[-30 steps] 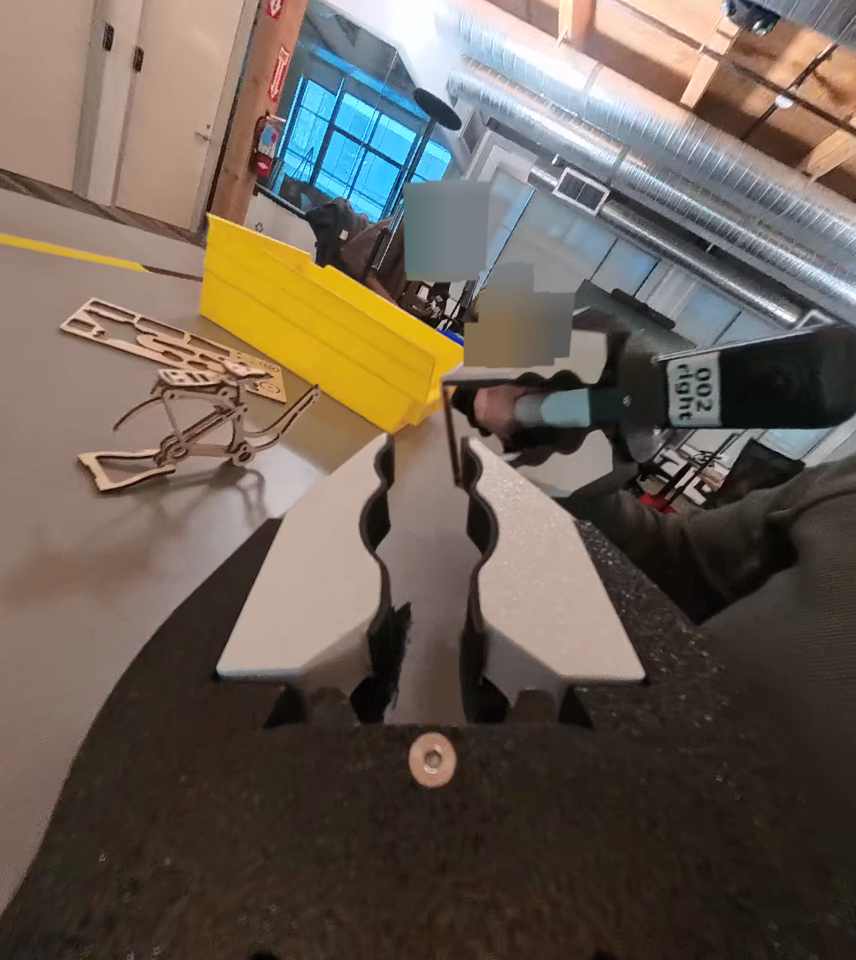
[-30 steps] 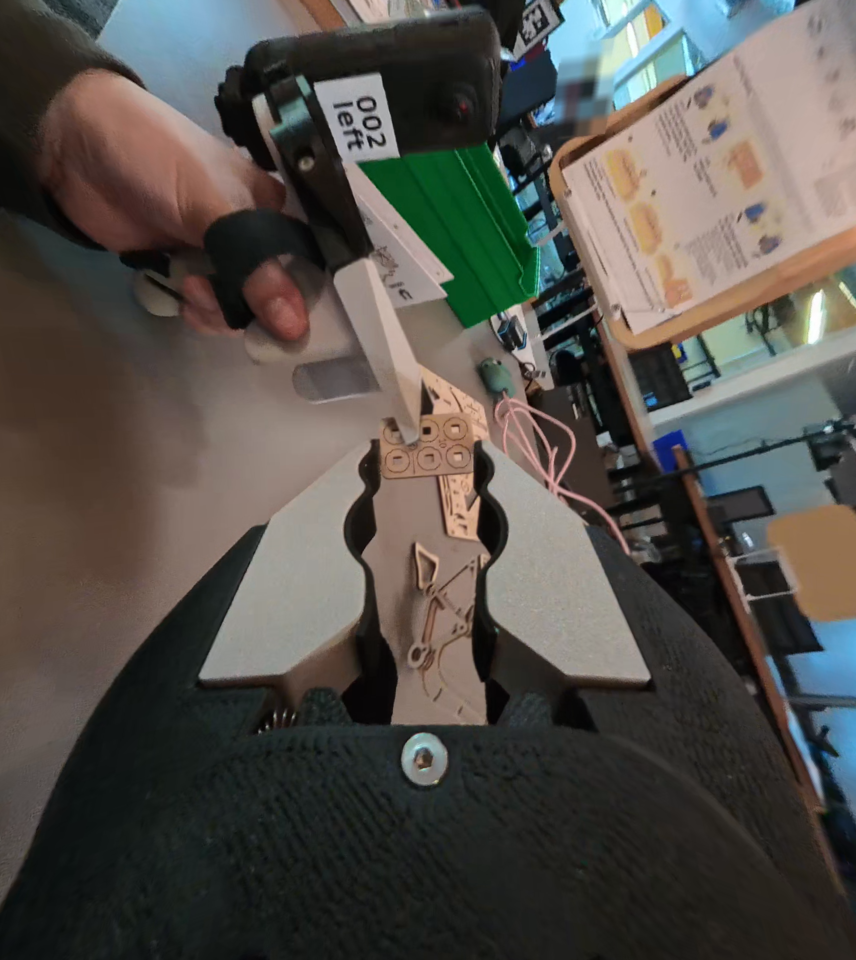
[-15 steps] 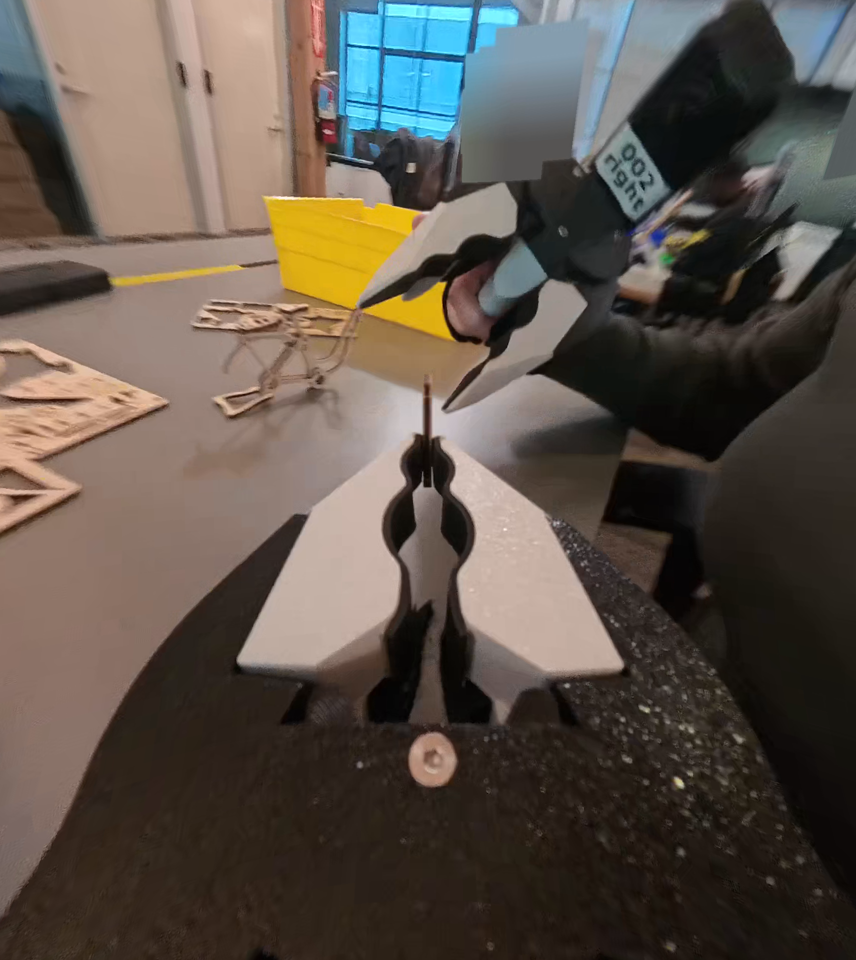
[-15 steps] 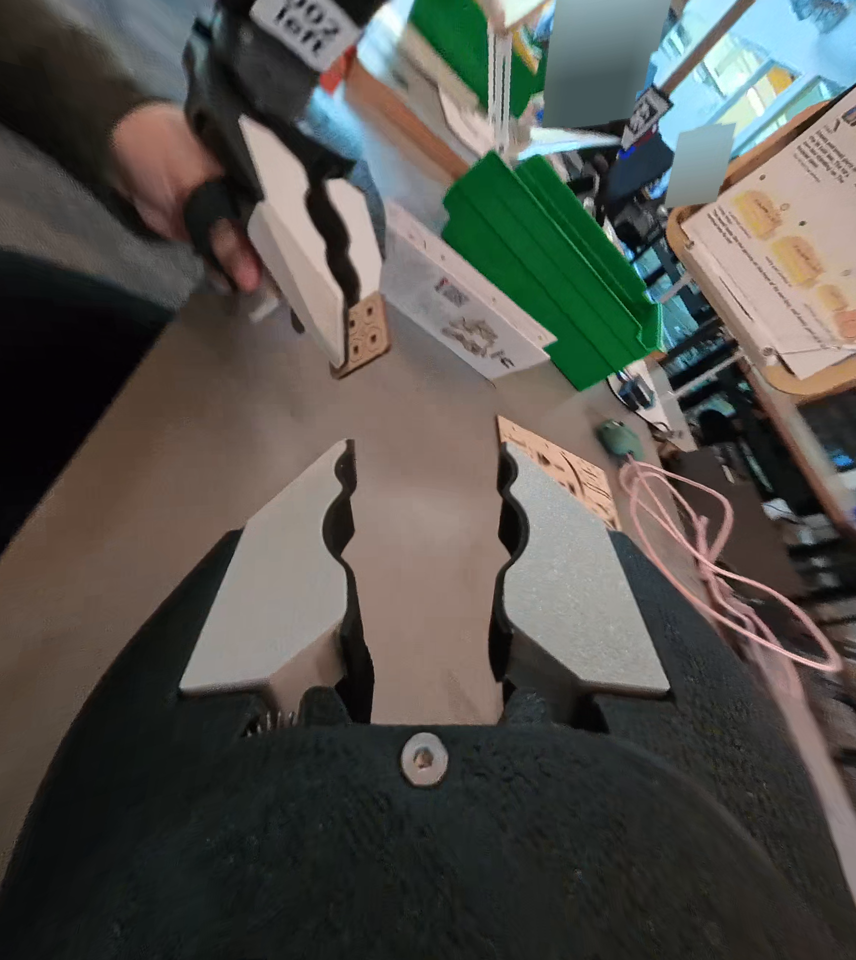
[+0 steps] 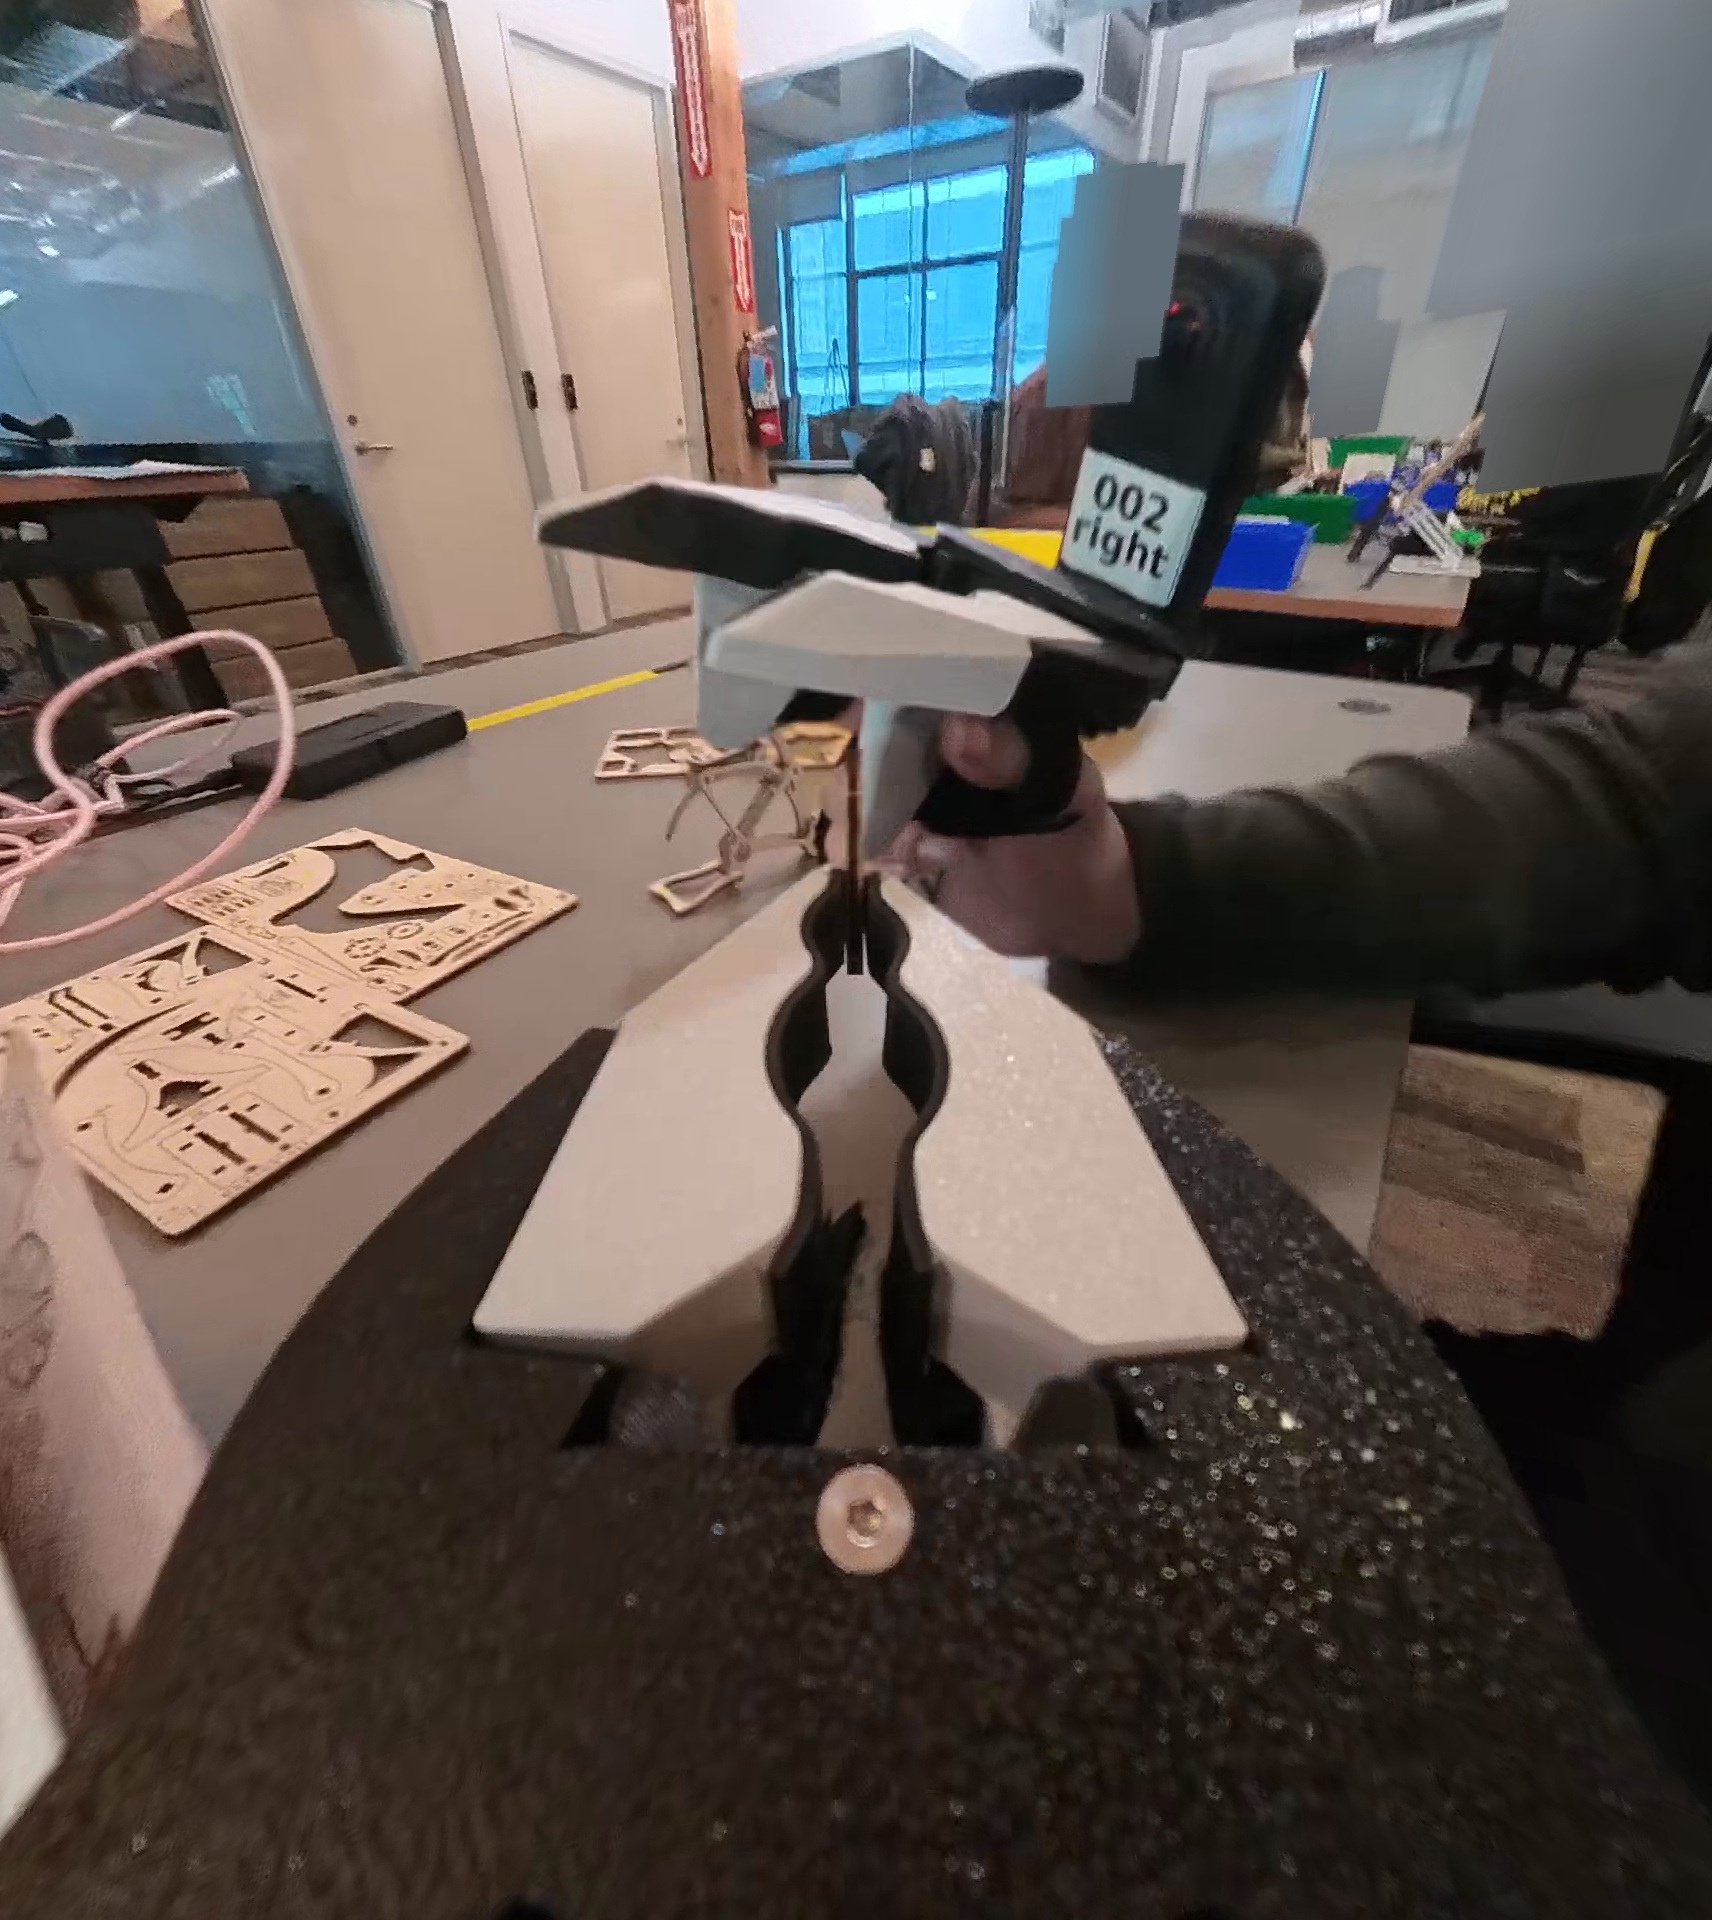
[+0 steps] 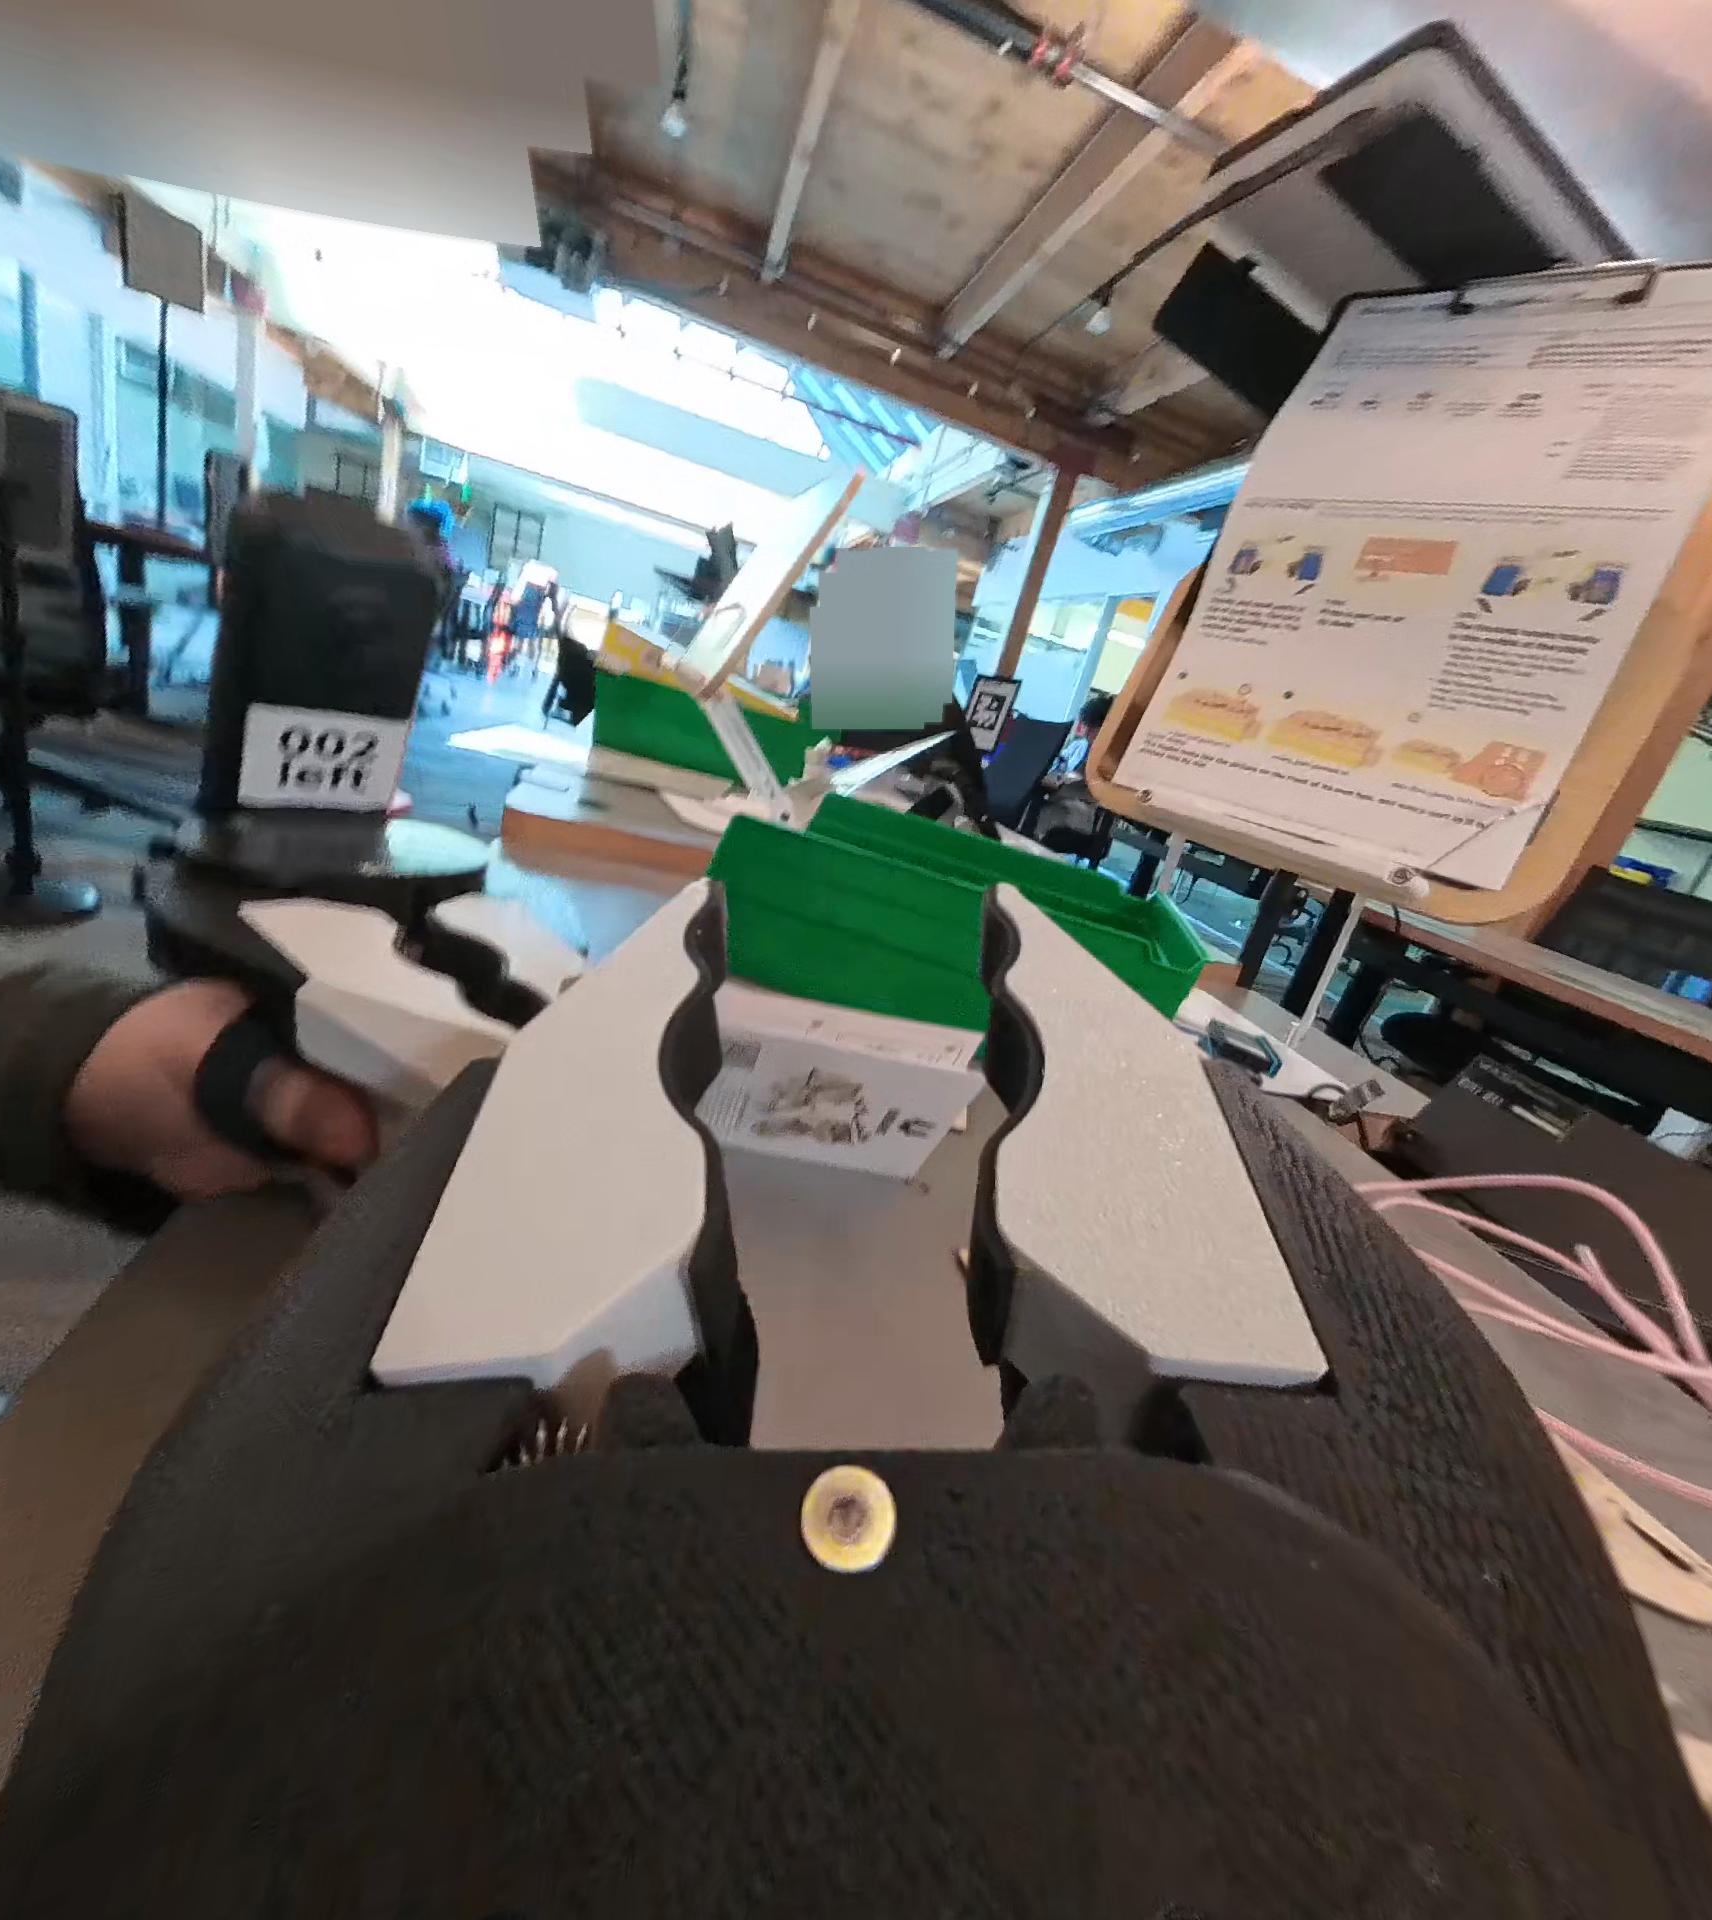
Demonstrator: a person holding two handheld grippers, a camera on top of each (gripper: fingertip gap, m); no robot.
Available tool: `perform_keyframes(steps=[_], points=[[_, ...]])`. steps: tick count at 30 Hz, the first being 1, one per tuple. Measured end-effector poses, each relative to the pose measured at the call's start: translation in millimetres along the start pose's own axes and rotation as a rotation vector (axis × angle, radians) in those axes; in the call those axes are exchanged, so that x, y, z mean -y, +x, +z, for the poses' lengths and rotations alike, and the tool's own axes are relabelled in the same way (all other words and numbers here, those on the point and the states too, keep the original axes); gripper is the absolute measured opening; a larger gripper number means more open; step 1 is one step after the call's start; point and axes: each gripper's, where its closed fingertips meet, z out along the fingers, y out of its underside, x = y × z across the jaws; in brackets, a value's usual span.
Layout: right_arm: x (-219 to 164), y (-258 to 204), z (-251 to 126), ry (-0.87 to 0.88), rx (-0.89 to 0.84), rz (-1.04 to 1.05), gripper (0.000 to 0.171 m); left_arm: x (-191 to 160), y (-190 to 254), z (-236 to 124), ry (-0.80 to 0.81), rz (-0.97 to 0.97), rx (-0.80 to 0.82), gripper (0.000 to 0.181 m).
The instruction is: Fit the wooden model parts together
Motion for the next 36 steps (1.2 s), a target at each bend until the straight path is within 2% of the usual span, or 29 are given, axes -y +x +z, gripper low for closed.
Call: perform_keyframes(steps=[5,7,11,16,23,26,29,34,36], points=[[1.8,14.7,9.1,0.046,-0.059,0.078,0.047,0.8,-6.8,5.0,0.008,-0.021,0.013,0.000],[-6.6,10.8,5.8,-0.004,-0.023,0.080,0.046,2.0,-6.9,6.5,0.018,-0.082,-0.007,0.000],[-0.9,8.3,-6.6,-0.047,0.059,0.149,0.045,13.4,-3.8,11.1,0.000,-0.364,-0.123,0.000],[15.4,6.8,-24.4,-0.080,0.181,0.283,0.038,18.5,-0.7,15.2,0.034,-0.453,-0.156,0.000],[-12.5,-10.4,-46.7,-0.224,0.302,0.357,0.036,12.6,26.6,22.3,0.090,-0.438,-0.163,0.000],[-17.7,-11.9,-54.6,-0.232,0.303,0.369,0.033,13.1,33.7,30.2,0.094,-0.498,-0.245,0.000],[-23.4,-6.2,-65.6,-0.248,0.274,0.397,0.024,3.5,28.9,42.9,0.032,-0.465,-0.221,0.000],[-19.1,12.8,-83.2,-0.231,0.213,0.546,0.033,-3.4,7.2,57.5,0.000,-0.435,-0.149,0.000],[-23.8,15.1,-88.1,-0.256,0.194,0.595,0.028,-6.4,4.0,63.3,-0.017,-0.433,-0.152,0.000]])
